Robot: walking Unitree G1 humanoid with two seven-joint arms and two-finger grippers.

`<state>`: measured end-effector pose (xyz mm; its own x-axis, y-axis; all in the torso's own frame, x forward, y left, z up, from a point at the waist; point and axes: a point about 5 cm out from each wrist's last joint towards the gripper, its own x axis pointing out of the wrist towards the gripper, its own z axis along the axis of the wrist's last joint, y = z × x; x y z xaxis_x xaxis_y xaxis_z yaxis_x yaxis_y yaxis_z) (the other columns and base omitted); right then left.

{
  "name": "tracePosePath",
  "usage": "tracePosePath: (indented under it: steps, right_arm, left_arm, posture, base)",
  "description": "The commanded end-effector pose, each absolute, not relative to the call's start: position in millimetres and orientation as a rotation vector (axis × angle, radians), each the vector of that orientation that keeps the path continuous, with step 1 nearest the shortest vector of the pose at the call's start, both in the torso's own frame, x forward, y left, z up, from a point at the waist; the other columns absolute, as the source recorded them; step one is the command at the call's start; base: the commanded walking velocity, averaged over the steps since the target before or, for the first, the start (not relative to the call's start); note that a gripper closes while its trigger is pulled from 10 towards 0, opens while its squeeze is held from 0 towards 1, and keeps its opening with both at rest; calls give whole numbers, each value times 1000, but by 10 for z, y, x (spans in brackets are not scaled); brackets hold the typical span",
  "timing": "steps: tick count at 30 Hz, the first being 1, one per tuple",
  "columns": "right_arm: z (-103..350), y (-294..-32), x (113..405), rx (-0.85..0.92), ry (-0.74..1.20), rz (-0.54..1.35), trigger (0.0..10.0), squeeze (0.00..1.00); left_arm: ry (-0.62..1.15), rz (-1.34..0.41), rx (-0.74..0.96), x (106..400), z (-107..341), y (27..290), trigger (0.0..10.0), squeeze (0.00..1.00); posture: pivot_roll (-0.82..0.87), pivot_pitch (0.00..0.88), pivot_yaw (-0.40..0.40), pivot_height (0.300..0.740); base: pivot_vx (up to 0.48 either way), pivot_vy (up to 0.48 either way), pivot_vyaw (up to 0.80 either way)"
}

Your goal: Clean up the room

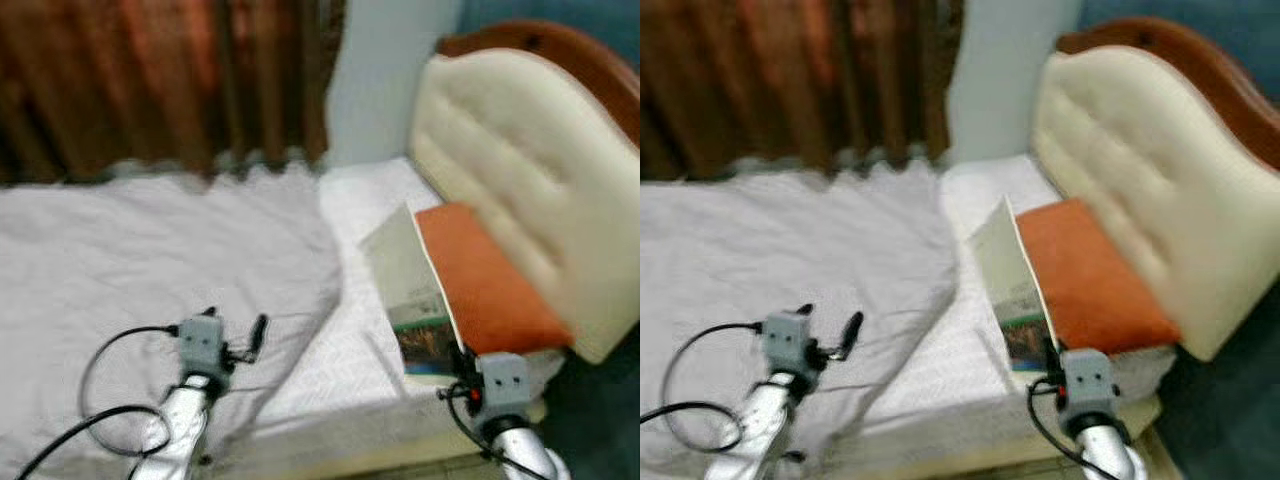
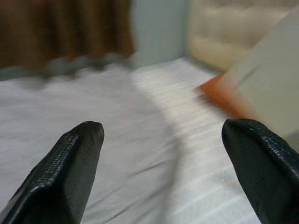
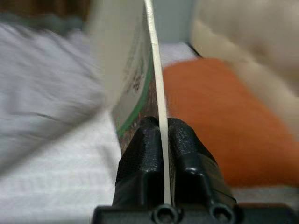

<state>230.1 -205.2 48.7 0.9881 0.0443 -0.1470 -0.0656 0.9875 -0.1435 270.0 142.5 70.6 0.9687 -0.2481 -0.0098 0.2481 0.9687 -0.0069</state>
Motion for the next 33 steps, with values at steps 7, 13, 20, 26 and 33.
tracePosePath:
  steps: [7,13,20,26,33]
  right_arm:
    - [622,-1948,2475,-113,77,108,0,0]
    - [606,-1929,2508,-105,85,123,0,0]
    - [671,-1911,2611,-103,66,135,0,0]
    - [655,-1891,2597,-100,66,147,0,0]
    - [641,-1854,2598,-92,69,155,0,0]
  left_arm:
    - [28,-196,64,2684,672,1591,10000,0]
    - [32,-185,66,2679,654,1577,10000,0]
    - [26,-186,36,2692,670,1579,10000,0]
    - [42,-186,25,2681,659,1593,10000,0]
    - [38,-200,26,2679,666,1570,10000,0]
  posture:
    - [-54,0,-4,740]
    - [-54,0,-5,740]
    - [-53,0,-3,740]
    - [-47,2,-5,740]
    - [-50,10,-1,740]
  base:
    - [0,0,0]
    - [0,0,0]
    - [111,0,0]
    - [472,0,0]
    - [474,0,0]
